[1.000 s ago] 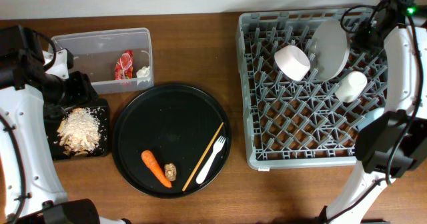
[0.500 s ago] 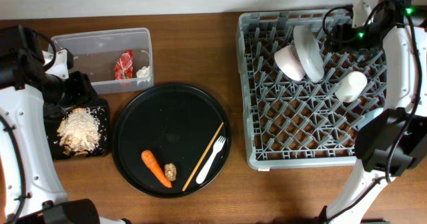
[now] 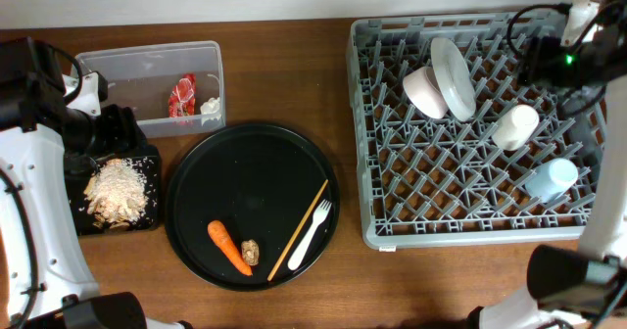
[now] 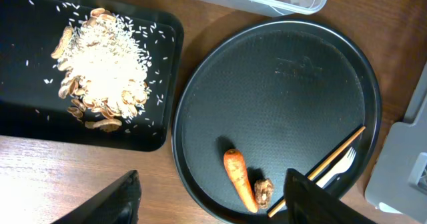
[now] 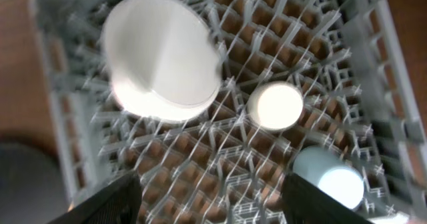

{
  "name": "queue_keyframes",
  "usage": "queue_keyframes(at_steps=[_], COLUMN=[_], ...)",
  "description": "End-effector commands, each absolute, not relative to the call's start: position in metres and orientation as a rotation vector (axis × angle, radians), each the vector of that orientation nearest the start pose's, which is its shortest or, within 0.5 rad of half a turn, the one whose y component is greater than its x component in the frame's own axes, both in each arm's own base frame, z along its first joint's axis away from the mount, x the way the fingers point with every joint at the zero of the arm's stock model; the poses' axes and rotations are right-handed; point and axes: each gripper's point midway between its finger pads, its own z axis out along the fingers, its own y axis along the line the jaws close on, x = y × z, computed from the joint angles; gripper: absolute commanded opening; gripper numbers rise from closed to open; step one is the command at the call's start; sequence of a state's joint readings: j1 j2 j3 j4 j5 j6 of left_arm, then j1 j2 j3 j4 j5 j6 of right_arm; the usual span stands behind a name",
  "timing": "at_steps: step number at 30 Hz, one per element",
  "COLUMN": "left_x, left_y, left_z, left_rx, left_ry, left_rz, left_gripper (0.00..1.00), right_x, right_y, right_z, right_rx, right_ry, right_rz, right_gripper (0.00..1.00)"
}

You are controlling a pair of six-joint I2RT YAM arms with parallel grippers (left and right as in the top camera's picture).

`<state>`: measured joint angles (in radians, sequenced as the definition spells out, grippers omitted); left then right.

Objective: Sort waste into correct bins and load items into the dishwasher rack
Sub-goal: 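Move right gripper to the white fork and grasp it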

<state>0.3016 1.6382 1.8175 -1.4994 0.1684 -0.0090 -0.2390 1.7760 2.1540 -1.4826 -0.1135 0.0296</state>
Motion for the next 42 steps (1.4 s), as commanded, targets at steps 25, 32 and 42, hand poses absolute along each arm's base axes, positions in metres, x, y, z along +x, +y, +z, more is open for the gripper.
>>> queue_keyframes(at_steps=[25,32,42], left_x=[0.316,0.316,0.316], left_y=[0.038,0.038,0.038], left_z=[0.209,0.209,0.209], left_rx=[-0.321,-0.321,-0.321], left_ry=[2.945,2.945,2.945], left_rz=[-0.242,-0.242,-0.242], left_gripper=[0.72,0.72,0.72], right_x=[0.25,0.227,0.233], right_y=[0.254,0.272,0.272], right_z=[0.177,0.089,0.031], right_rx=[-0.177,0.057,0.096], right_ry=[3.113,3.157,3.123], right_rz=[0.32,0.302,0.316], right_gripper=[0.73,0.66,0.6])
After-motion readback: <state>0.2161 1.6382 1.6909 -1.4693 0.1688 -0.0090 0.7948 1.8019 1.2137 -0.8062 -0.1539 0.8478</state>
